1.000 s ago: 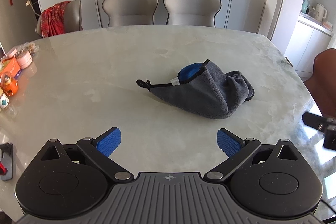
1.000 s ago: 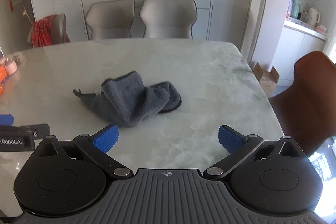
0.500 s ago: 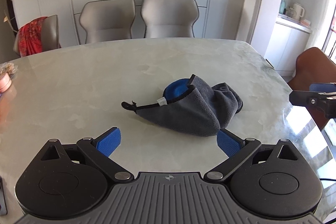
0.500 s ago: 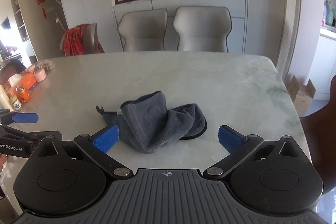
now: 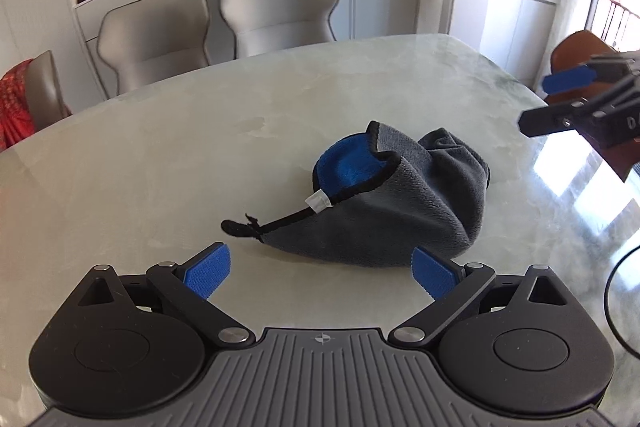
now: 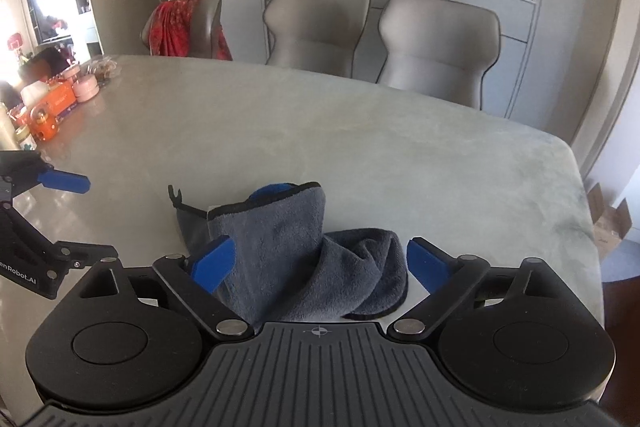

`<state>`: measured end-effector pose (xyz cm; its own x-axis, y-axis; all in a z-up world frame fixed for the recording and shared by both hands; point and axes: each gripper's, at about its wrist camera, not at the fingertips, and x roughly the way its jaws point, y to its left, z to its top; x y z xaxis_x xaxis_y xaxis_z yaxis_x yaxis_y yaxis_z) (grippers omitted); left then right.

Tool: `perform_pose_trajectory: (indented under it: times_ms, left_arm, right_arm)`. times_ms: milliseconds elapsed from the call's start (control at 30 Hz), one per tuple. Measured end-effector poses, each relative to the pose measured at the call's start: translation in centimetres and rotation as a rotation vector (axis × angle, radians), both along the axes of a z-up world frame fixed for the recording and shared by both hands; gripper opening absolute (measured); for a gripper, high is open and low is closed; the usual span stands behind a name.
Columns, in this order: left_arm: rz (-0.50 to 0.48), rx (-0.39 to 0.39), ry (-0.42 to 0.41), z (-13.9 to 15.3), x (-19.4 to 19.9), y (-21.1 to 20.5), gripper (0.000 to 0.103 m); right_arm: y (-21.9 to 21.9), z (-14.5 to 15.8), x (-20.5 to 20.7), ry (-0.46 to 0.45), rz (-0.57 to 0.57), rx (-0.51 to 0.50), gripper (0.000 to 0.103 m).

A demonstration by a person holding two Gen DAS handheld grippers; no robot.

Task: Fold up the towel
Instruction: 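Move both tools to the towel and close both grippers on its edges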

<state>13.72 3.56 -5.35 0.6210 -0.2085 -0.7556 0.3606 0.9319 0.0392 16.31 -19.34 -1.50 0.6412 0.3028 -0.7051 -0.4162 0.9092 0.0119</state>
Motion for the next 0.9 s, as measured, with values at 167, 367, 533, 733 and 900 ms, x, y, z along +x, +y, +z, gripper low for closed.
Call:
perform_pose_trajectory:
  times_ms: [167, 367, 533, 733, 900]
  left_arm:
    - [-0.075, 0.004, -0.008, -1.8, 2.4, 0.3, 0.099]
    - [-0.155, 0.001, 0.033, -4.2, 5.6, 0.8, 0.092]
    - [-0.221, 0.016, 0.033, -5.6, 7.3, 0.8, 0.092]
    - [-0.294, 0.001, 0.061, -6.8, 8.9, 1.4, 0.092]
    - [-0.305, 0.005, 0.111, -7.8, 10.3, 1.5, 0.091]
  right_arm:
    - [1.7, -1.8, 2.5, 0.027, 0.026, -0.017, 0.067]
    - [2.2, -4.1, 5.0, 0.088, 0.007, 0.01, 0.054]
    - [2.6, -6.0, 7.1, 0.139, -0.009, 0.032, 0.053]
    - [3.1, -8.3, 9.6, 0.201, -0.028, 0.058, 0.053]
    - [2.5, -9.6, 10.7, 0.255, -0.063, 0.12, 0.053]
